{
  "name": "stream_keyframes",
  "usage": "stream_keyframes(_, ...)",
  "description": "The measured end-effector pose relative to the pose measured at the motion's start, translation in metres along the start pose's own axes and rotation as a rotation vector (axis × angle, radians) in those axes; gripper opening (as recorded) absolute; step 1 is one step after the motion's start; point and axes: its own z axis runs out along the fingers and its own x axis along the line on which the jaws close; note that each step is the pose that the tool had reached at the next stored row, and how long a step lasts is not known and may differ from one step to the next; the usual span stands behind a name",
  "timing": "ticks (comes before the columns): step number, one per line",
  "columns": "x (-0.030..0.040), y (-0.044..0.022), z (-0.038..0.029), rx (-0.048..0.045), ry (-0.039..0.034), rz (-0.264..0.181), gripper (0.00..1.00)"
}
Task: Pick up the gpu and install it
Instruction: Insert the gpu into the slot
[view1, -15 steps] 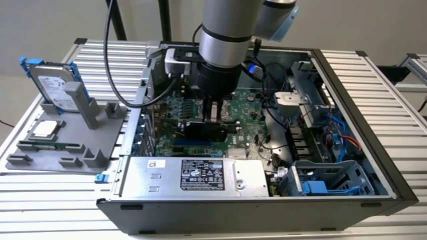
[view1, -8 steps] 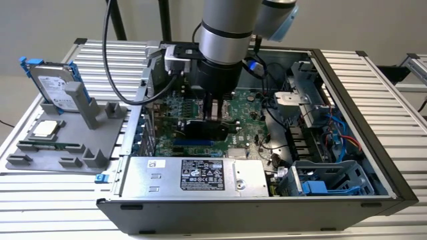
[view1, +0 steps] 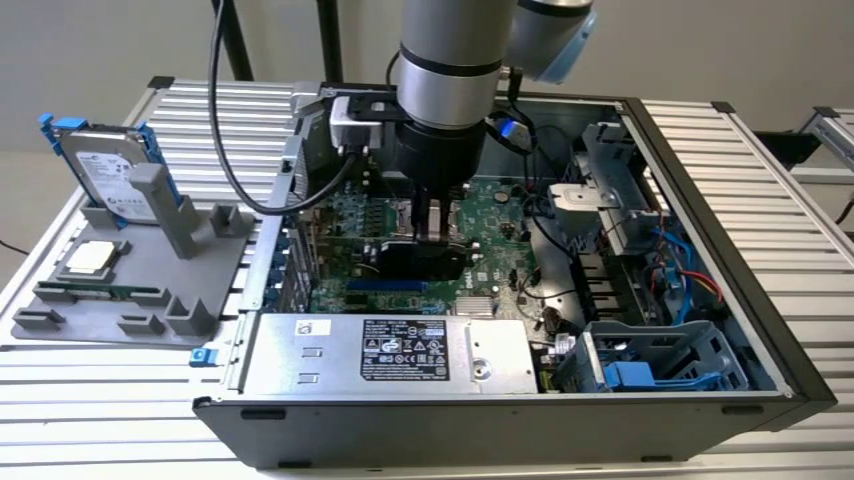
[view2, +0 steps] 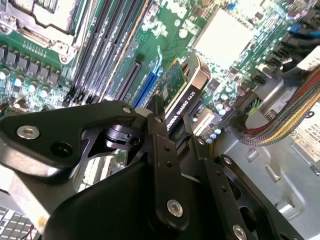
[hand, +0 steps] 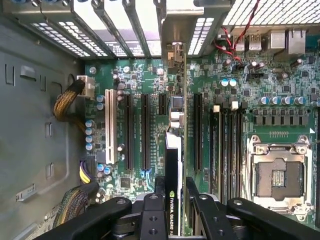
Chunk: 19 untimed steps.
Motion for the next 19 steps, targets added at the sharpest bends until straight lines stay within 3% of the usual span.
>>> stream_keyframes(6, 0.0001, 0.0023, 0.0, 0.0003, -0.0025, 0.0, 0.0)
stream_keyframes(7, 0.0001, 0.0032, 0.0003, 0.0003, -0.0067, 0.0, 0.0)
stream_keyframes(10, 0.0001, 0.0049, 0.0009, -0.0002, -0.0306, -0.001, 0.0)
stream_keyframes(19, 0.0019, 0.0063, 0.002, -0.0002, -0.0313, -0.001, 0.0)
